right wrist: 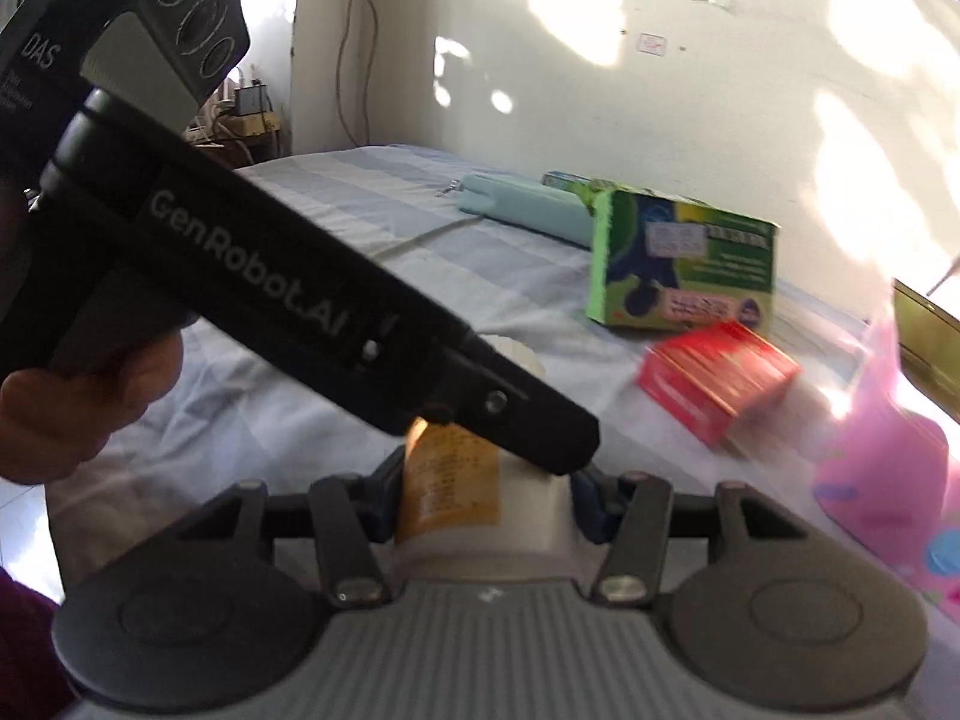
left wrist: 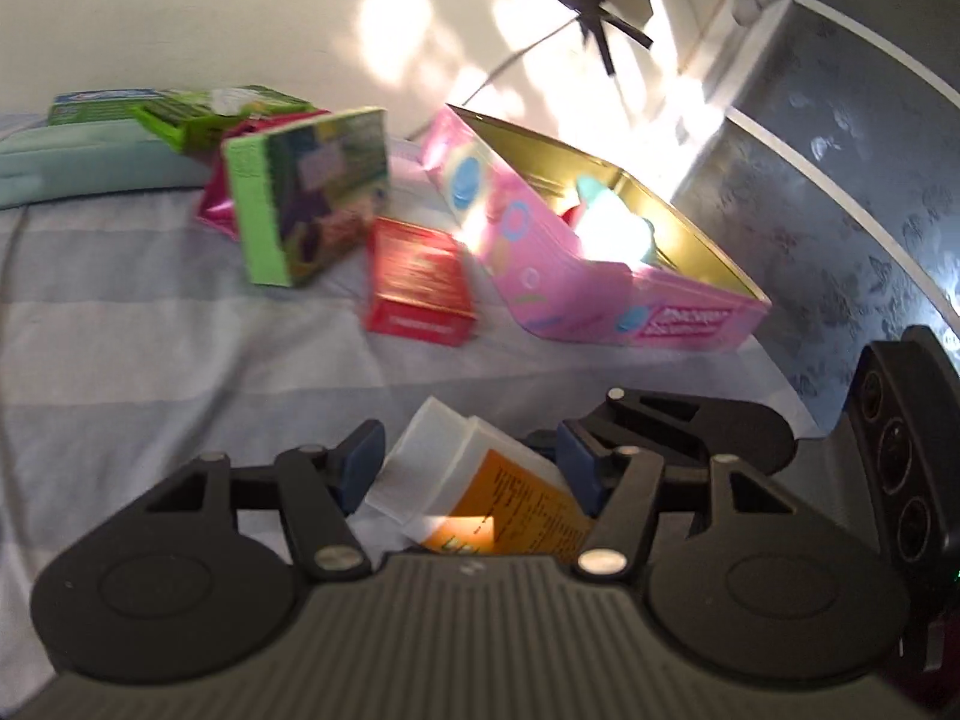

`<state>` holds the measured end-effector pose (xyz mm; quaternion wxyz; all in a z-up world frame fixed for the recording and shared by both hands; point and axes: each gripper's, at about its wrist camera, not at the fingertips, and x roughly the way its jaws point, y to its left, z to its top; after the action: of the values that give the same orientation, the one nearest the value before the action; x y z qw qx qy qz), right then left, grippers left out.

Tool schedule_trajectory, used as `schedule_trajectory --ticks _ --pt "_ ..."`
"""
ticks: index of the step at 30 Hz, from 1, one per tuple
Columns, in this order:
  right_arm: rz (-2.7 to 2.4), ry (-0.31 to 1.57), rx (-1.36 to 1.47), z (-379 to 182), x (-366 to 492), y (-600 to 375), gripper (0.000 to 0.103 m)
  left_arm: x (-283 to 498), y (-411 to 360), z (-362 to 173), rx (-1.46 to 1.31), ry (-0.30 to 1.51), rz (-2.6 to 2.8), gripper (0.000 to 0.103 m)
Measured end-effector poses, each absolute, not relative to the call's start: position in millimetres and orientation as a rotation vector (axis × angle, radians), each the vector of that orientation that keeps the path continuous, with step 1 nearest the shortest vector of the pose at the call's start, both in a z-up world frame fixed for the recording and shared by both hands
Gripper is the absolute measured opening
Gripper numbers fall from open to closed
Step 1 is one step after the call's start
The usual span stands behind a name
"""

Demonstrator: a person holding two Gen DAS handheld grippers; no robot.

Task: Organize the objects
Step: 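Carry the vitamin bottle into the pink tin and open the left gripper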

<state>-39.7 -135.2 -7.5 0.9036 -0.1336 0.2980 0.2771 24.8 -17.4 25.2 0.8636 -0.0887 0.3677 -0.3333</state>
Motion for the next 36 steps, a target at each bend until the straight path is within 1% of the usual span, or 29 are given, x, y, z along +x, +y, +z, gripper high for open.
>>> schedule_trajectory --ticks 6,7,8,9,10,12,15,17,22,26,30,36 --pt "0.452 0.617 -0.176 -11.0 -65.6 -191.6 0.052 26.2 -67.4 18.3 -0.188 0.837 -0.801 0.065" --pt "0.436 0.616 -0.159 -11.7 -68.8 -198.0 0.056 23.4 -72.1 18.7 -0.175 0.835 -0.807 0.065" --pt "0.424 0.617 -0.143 -12.4 -72.0 -204.0 0.058 20.8 -75.6 19.1 -0.163 0.832 -0.809 0.065" --pt "0.417 0.616 -0.126 -12.7 -76.0 -209.6 0.063 19.0 -77.7 19.4 -0.155 0.83 -0.807 0.065" --pt "0.409 0.612 -0.111 -12.9 -80.6 -214.1 0.073 17.6 -78.6 19.6 -0.148 0.829 -0.803 0.065" --pt "0.383 0.597 -0.102 -13.7 -91.9 -219.7 0.081 17.2 -76.9 20.3 -0.146 0.835 -0.792 0.065" --pt "0.363 0.582 -0.099 -16.7 -107.8 -228.9 0.079 18.1 -73.7 20.1 -0.147 0.843 -0.78 0.065" --pt "0.348 0.581 -0.091 -19.1 -117.2 -233.0 0.08 17.5 -75.1 19.4 -0.144 0.847 -0.773 0.065" --pt "0.325 0.559 -0.071 -24.3 -126.2 -238.7 0.085 13.5 -74.3 20.2 -0.157 0.863 -0.788 0.064" --pt "0.301 0.551 -0.087 -26.6 -130.3 -240.1 0.087 4.0 -70.0 31.0 -0.177 0.839 -0.836 0.064" --pt "0.281 0.537 -0.099 -27.6 -129.9 -242.1 0.093 -4.3 -69.4 36.9 -0.216 0.862 -0.913 0.065" --pt "0.272 0.519 -0.089 -29.2 -143.2 -251.2 0.092 -16.7 -84.3 33.9 -0.159 0.873 -0.974 0.065"
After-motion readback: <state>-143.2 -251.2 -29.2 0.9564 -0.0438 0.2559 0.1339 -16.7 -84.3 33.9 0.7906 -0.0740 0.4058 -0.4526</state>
